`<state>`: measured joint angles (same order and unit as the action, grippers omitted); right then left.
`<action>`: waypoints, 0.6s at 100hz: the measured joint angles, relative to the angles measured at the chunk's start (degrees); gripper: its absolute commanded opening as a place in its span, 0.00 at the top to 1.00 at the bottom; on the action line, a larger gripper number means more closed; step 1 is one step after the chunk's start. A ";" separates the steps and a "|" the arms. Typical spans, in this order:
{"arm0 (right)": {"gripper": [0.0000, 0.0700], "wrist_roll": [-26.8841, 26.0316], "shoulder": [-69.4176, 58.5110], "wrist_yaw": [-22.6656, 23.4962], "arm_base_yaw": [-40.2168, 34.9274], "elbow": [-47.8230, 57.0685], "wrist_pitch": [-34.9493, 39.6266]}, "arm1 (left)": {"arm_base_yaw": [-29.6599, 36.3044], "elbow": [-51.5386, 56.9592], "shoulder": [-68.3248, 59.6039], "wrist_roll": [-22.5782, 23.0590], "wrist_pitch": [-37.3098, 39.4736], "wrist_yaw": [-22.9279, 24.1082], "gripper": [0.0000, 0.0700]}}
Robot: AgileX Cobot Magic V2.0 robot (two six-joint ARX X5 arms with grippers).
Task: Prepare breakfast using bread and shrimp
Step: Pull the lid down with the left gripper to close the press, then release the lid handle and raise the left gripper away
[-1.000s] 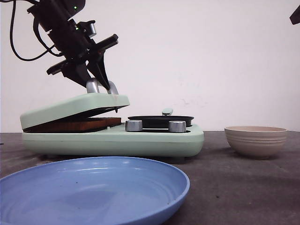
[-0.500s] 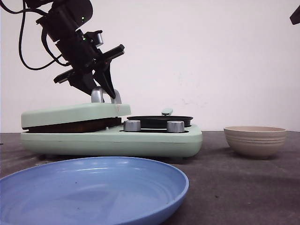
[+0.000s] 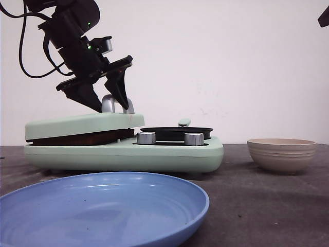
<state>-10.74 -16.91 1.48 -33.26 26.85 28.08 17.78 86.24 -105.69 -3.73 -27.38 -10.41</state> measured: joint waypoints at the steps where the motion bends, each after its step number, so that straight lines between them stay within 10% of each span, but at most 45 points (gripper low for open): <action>1: 0.62 0.00 0.00 -0.02 0.00 0.00 0.00 | -0.07 0.00 0.00 0.02 0.02 0.00 0.31; 60: 0.62 0.00 0.00 0.00 0.00 0.00 -0.02 | -4.28 2.14 14.14 -0.52 -0.22 -5.90 0.31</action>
<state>-10.74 -16.91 1.48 -33.26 26.85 28.05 13.50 88.38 -91.55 -4.25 -27.59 -16.32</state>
